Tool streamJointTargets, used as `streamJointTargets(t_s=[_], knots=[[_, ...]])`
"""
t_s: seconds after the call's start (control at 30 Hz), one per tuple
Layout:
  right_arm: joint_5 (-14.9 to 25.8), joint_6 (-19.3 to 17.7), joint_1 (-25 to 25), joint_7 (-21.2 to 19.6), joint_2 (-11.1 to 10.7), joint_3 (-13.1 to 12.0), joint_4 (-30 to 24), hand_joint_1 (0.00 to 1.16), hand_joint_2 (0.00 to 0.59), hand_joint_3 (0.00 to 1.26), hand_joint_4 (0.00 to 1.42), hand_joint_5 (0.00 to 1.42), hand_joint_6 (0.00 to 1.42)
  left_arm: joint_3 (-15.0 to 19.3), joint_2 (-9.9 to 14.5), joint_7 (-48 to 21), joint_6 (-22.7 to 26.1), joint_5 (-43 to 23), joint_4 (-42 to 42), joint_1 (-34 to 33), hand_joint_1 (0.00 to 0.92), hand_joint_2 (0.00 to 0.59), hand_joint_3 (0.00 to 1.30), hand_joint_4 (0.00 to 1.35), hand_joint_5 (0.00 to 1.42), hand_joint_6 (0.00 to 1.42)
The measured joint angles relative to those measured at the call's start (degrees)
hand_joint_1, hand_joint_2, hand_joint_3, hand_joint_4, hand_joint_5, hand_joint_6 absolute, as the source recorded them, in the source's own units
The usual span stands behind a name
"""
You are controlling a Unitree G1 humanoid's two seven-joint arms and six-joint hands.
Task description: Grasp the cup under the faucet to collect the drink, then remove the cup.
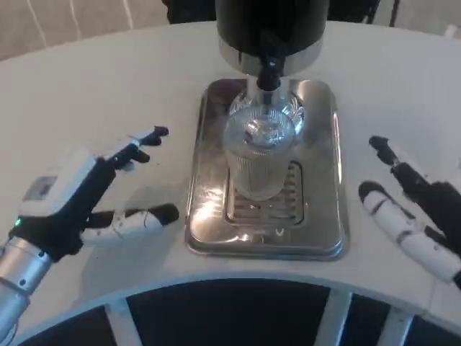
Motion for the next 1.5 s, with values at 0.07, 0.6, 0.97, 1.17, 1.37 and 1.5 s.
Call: streamJointTargets(t_s=[0.07,0.6,0.97,1.17,1.37,1.5], knots=[[4.11,4.81,-3.88,-0.52,-1.47,-1.39,2.76,0.07,0.566,0.00,0.00,0.00,0.02,-0.27,0.93,0.24,-0.61,1.11,-2.32,2.58,0.072,0.090,0.21,0.22,0.34,0.40],[29.82,21.61,-21.00,-13.84,-9.46,1.35,11.08,0.00,0.564,0.00,0.00,0.00,0.01,-0.18,1.99,-1.93,1.47,1.35,-11.21,9.72,0.072,0.091,0.21,0.21,0.31,0.38],[40.32,26.24,-25.27,-20.04,-14.11,4.12,11.07,0.00,0.565,0.00,0.00,0.00,0.02,0.36,1.99,-2.87,3.07,0.83,-11.68,10.49,0.067,0.092,0.20,0.20,0.31,0.38],[45.97,27.52,-28.18,-23.32,-16.25,4.60,12.05,0.00,0.560,0.00,0.00,0.00,0.02,0.43,1.97,-3.28,3.66,0.64,-11.68,10.59,0.061,0.093,0.20,0.20,0.31,0.38],[50.00,27.53,-30.29,-26.14,-18.10,5.21,14.25,0.00,0.554,0.00,0.00,0.00,0.02,0.43,1.97,-3.73,3.73,0.62,-11.65,10.59,0.059,0.094,0.20,0.20,0.31,0.38],[52.15,27.53,-31.27,-27.52,-19.57,6.53,15.24,0.00,0.554,0.00,0.00,0.00,0.02,0.45,1.96,-3.82,3.77,0.58,-11.33,10.58,0.058,0.094,0.20,0.20,0.31,0.38]])
